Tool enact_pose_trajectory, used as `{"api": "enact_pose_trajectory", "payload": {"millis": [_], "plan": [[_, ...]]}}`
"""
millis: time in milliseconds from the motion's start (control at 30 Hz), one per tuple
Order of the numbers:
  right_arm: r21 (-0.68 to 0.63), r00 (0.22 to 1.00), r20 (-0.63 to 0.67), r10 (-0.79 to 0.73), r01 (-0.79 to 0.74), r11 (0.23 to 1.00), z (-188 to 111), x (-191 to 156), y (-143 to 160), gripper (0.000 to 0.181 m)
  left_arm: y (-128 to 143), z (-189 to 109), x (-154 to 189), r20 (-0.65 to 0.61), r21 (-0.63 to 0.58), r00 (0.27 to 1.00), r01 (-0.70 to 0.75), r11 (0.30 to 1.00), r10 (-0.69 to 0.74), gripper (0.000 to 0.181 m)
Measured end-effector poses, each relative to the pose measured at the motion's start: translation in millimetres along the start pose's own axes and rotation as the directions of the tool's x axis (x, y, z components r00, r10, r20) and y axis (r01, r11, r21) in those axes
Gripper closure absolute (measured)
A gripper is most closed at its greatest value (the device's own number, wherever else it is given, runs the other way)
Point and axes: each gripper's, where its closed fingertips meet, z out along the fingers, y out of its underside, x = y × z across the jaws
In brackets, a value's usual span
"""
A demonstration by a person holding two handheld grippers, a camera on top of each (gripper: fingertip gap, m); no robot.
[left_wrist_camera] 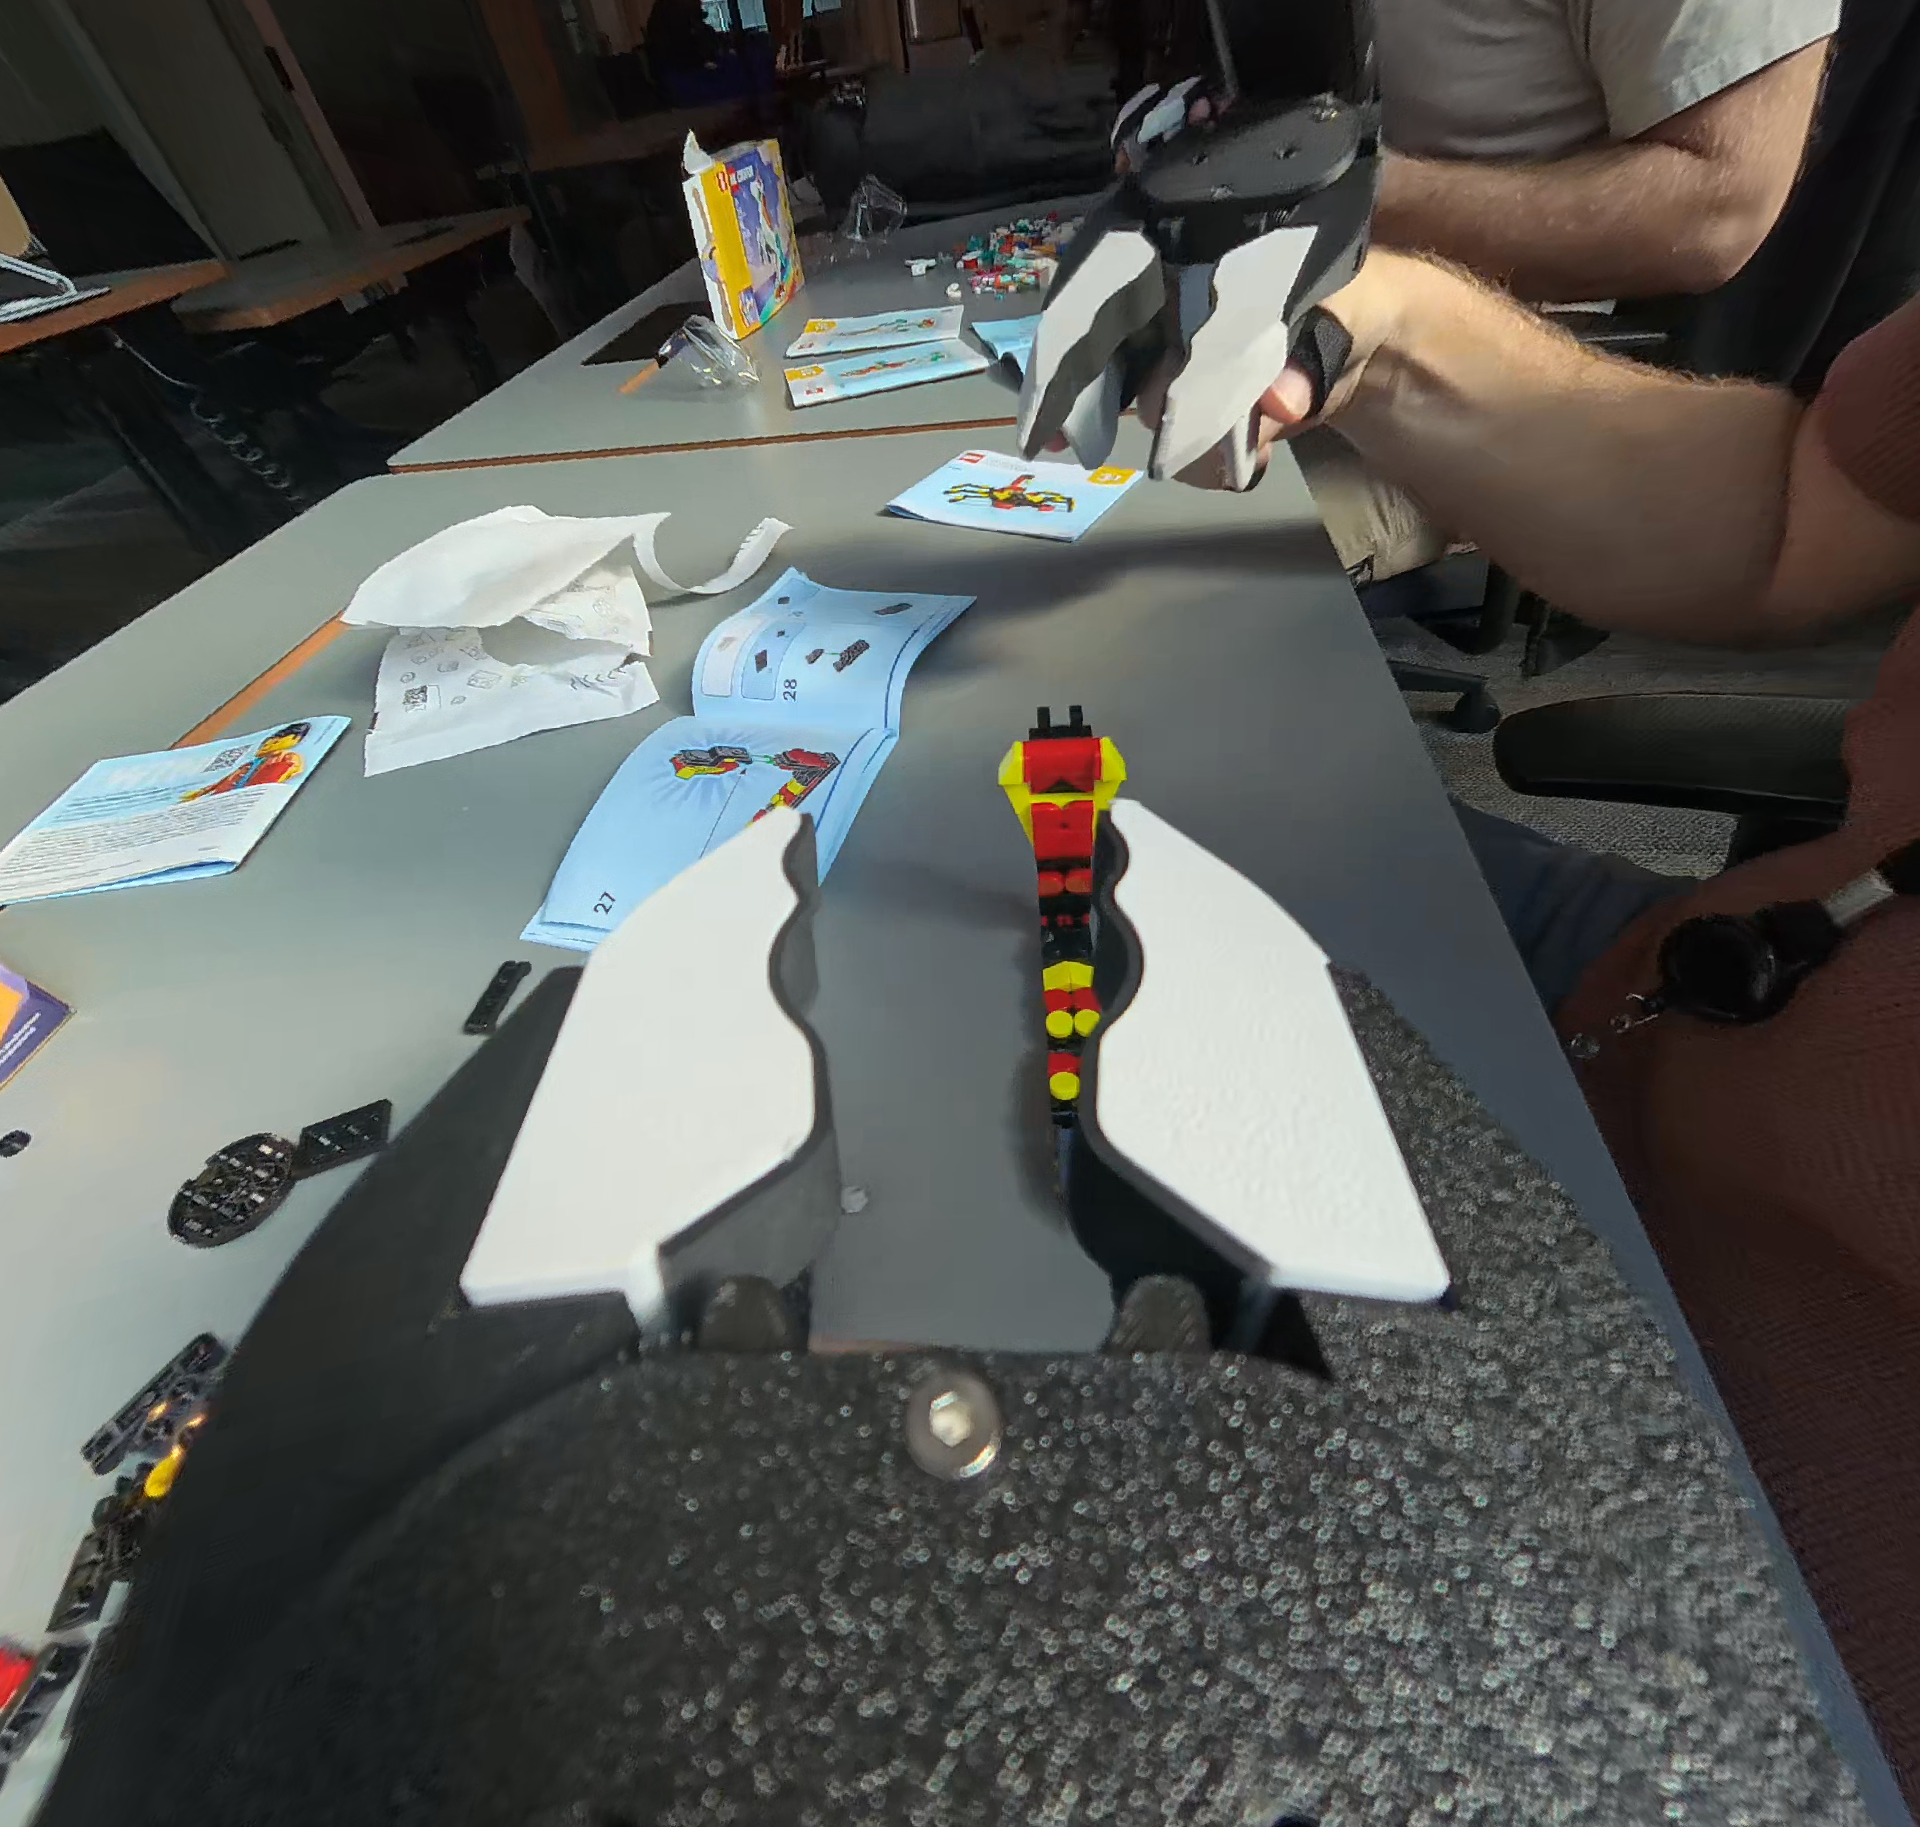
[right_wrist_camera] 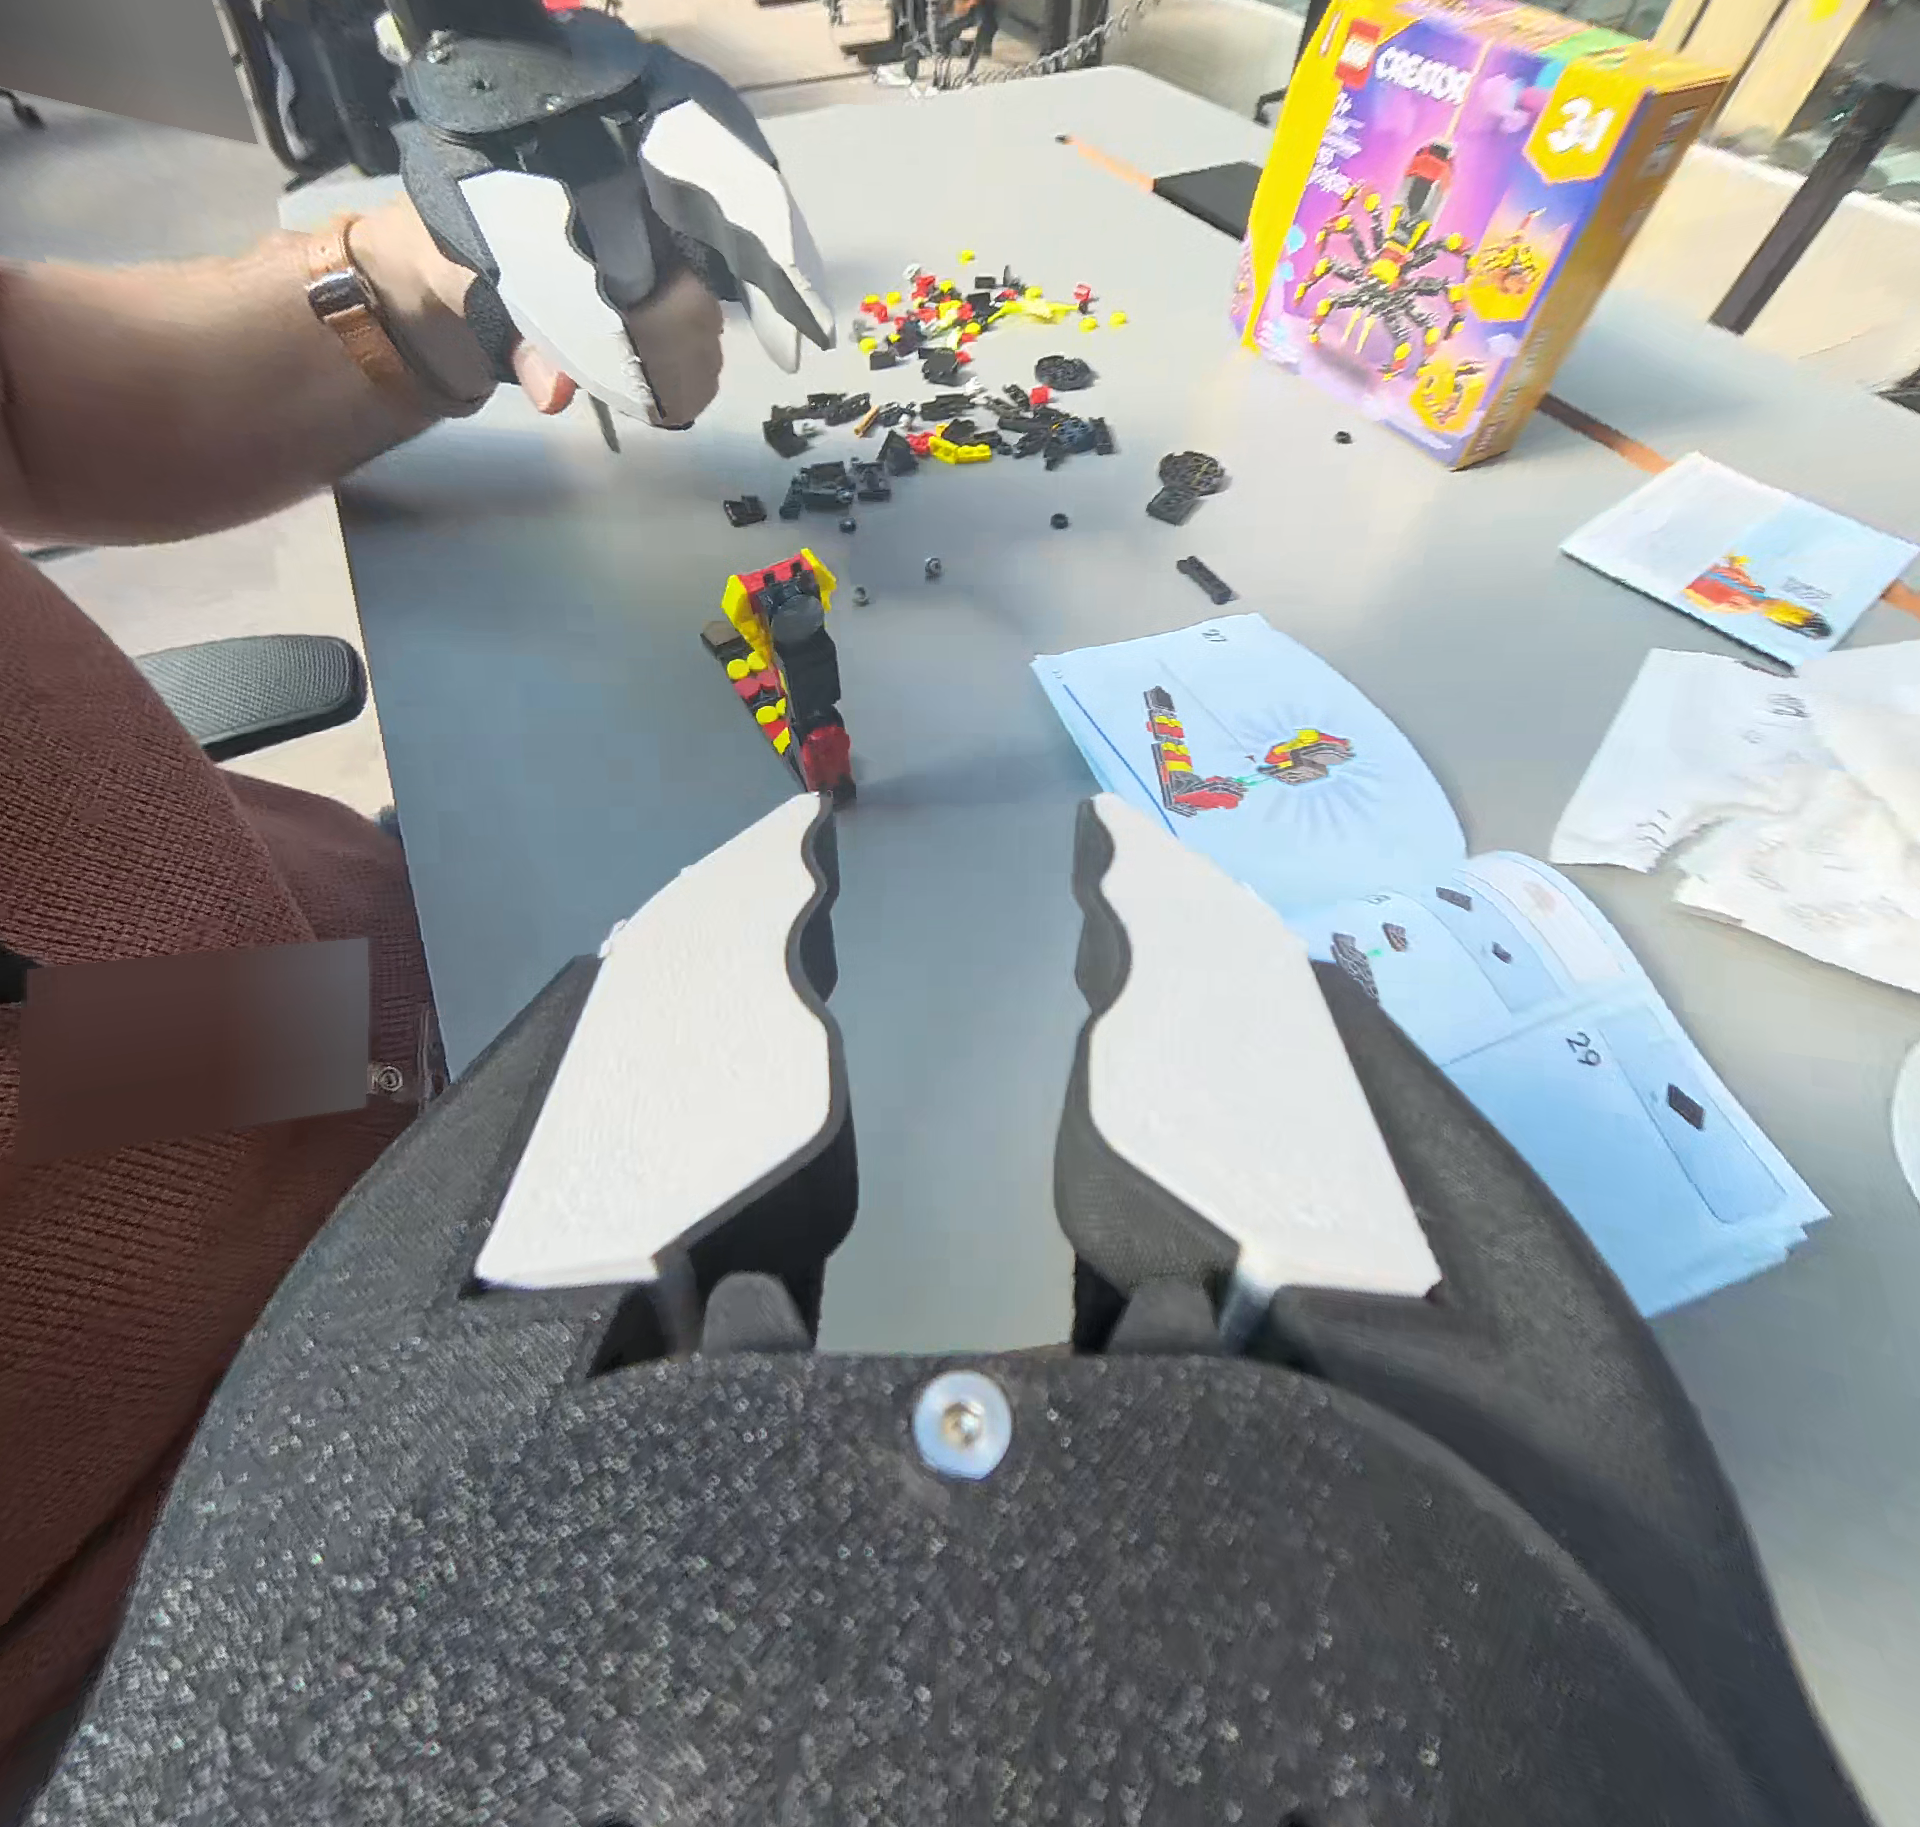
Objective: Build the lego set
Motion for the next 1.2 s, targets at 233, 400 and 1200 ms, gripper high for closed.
{"api": "enact_pose_trajectory", "payload": {"millis": [233,400,1200], "plan": [[0.243,0.982,-0.135,0.13,-0.094,0.965,-46,10,-2,0.142,-20,-19,-9,0.016,0.066,1.0,-0.005,0.998,0.004,0.132],[0.4,0.956,-0.234,0.176,-0.07,0.914,-42,24,-15,0.144,-29,-25,-13,0.141,0.108,0.989,0.029,0.994,-0.045,0.135],[0.442,0.713,-0.602,0.36,-0.079,0.894,37,72,-22,0.143,-13,-353,-225,0.489,0.1,0.872,-0.062,0.993,0.005,0.159]]}}
